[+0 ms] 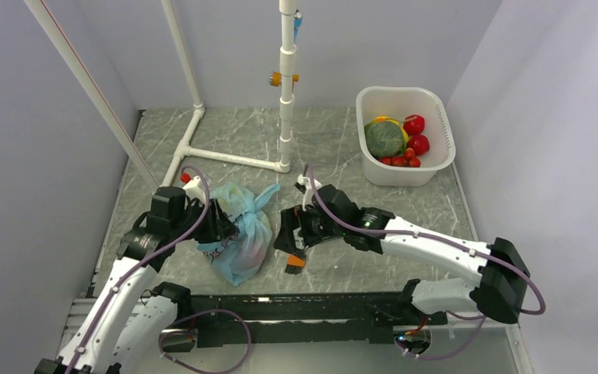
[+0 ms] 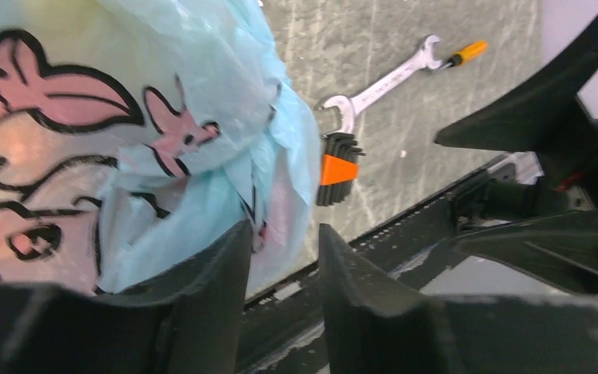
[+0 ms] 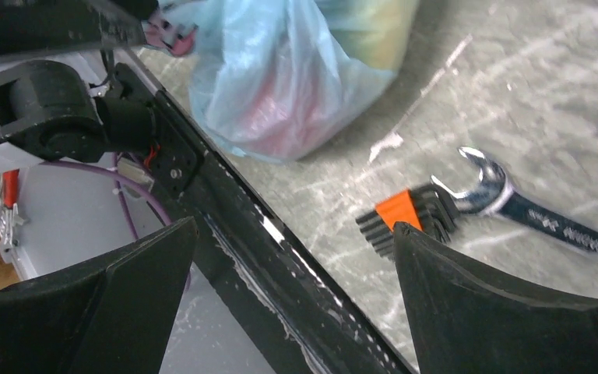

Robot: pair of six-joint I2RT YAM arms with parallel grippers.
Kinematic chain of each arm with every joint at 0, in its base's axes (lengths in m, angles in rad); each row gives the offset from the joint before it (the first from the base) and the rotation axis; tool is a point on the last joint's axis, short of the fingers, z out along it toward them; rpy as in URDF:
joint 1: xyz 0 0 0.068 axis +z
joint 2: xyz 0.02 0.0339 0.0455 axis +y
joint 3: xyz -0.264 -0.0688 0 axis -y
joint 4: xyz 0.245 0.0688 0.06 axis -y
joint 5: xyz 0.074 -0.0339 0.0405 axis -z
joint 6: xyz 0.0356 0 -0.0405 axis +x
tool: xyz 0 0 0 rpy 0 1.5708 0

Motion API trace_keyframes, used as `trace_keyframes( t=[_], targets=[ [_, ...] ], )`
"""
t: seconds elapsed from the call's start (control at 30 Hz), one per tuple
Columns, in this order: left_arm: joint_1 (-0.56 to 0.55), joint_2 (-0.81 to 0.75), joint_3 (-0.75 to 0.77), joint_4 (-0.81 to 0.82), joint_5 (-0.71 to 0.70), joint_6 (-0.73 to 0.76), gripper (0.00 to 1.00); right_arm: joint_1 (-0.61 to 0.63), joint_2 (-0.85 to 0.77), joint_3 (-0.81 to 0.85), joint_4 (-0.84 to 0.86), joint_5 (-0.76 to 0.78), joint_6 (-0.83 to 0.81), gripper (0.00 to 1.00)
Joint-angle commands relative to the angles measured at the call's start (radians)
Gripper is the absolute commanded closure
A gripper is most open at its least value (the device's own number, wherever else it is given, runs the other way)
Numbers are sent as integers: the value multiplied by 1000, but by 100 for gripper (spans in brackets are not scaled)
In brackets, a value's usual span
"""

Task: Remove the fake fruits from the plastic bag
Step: Move the plastic bag to the center of the board, then untie the plastic bag at the center of the board.

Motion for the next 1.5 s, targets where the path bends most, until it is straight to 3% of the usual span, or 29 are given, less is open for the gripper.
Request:
trace_keyframes(
  t=[0.0, 0.03, 0.07, 0.13, 0.33, 0.5, 0.7, 0.87, 1.07, 1.17, 1.33, 1.4, 1.47],
  targets=[
    [-7, -75, -1, -61, 15, -64, 44, 29, 73, 118, 104, 34, -52, 0],
    [-6, -90, 10, -77, 4, -59, 25, 36, 94, 133, 114, 36, -53, 0],
    [-6, -98, 26, -92, -9, -52, 16, 40, 112, 143, 130, 41, -54, 1],
    [-6, -95, 66, -110, -39, -32, 7, 51, 145, 153, 176, 47, -46, 3],
    [-6, 77, 291, -177, -227, 61, 8, 75, 232, 157, 317, 72, 17, 19],
    [-2, 271, 387, -122, -272, 163, 15, 75, 271, 113, 439, 60, 63, 22],
    [-1, 494, 427, -62, -273, 293, 3, 72, 315, 166, 397, 128, -24, 19],
    [-3, 507, 370, 34, -233, 347, 17, 60, 360, 202, 394, 110, -33, 19],
    [-3, 453, 275, 106, -231, 368, 54, 59, 411, 228, 408, 138, -40, 20],
    [-7, 427, 243, 127, -214, 366, 65, 59, 440, 240, 420, 162, -36, 23],
    [-72, 402, 235, 116, -286, 392, 94, 60, 488, 270, 467, 193, -19, 27],
    [-91, 397, 236, 109, -313, 401, 100, 60, 520, 302, 471, 192, -25, 30],
    [-101, 386, 234, 107, -342, 404, 100, 61, 550, 341, 464, 171, -34, 33]
  ],
)
